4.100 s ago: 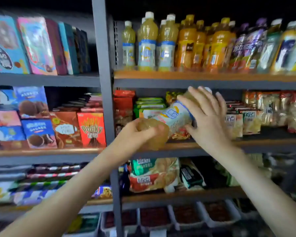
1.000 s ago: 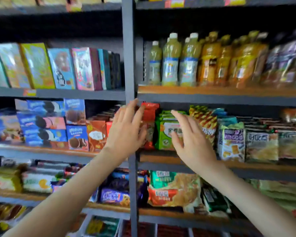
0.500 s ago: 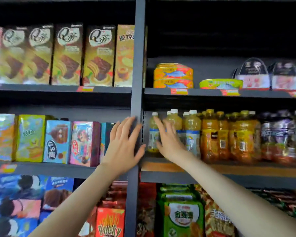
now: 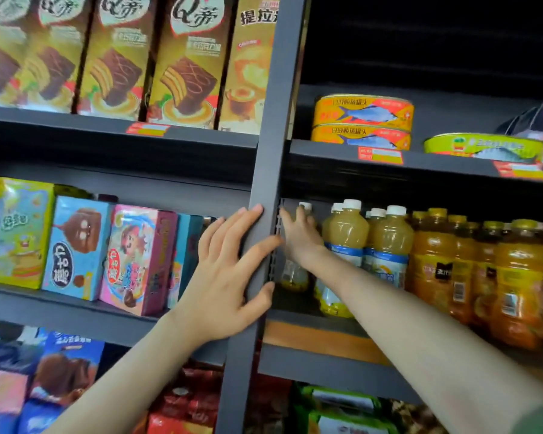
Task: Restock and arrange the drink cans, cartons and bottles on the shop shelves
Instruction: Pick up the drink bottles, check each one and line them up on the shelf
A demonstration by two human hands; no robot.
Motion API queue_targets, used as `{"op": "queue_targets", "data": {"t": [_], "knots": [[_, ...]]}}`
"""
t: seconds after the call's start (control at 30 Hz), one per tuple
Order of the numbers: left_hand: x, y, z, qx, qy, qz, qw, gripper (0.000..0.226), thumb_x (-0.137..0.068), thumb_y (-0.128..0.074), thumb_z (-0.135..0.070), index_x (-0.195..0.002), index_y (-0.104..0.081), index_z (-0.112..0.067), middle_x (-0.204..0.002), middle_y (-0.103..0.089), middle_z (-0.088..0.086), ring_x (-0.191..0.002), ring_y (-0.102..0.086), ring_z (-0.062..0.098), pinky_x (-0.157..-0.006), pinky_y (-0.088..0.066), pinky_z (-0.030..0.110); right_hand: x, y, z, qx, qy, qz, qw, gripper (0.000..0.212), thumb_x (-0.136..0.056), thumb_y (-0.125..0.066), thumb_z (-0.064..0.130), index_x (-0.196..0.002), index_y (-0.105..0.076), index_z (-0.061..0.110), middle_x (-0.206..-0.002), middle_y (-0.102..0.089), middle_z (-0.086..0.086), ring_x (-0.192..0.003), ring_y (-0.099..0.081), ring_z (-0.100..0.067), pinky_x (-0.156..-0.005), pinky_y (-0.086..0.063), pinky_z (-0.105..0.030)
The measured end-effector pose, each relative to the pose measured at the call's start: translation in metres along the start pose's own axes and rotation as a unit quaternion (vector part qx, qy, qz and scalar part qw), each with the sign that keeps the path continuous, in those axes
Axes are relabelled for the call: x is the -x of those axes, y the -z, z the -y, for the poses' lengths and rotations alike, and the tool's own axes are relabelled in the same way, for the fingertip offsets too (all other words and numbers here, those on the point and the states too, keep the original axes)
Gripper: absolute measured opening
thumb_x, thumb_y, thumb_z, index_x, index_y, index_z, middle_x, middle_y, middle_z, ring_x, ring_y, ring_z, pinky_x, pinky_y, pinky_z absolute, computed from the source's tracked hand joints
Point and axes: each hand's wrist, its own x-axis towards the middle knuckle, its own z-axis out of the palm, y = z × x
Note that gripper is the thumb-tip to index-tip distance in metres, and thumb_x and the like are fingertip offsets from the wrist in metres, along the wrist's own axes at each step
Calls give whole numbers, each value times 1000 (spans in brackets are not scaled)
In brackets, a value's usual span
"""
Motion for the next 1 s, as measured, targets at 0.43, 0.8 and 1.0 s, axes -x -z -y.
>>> {"op": "queue_targets", "data": {"t": [0.43, 0.8, 1.0], "knots": [[1, 1, -1, 6, 19, 15, 1000, 47, -86, -49, -40, -130, -46, -24, -155, -19, 10, -141, -23, 25, -112, -18, 38, -51, -20, -5, 88, -33, 29, 995, 64, -92, -59, 29, -149, -31, 24, -159, 10, -15, -141, -10, -45, -111, -29, -53], [2, 3, -5, -16, 21, 12, 1000, 47, -85, -49, -37, -130, -46, -23, -155, -20, 10, -139, -26, 29, -111, -19, 37, -21, 5, 14, 2, 50, -40, 998, 56, -90, -61, 17, -140, -37, 26, -151, -2, -12, -133, -18, -39, -97, -44, -50], [2, 7, -9, -38, 21, 28, 999, 49, -85, -51, -36, -131, -49, -18, -155, -24, 15, -137, -28, 30, -110, -19, 37, 27, 22, 27, -85, 111, -26, 990, 58, -98, -48, 11, -148, -19, 18, -150, -24, -17, -136, -32, -39, -106, -38, -51]]}}
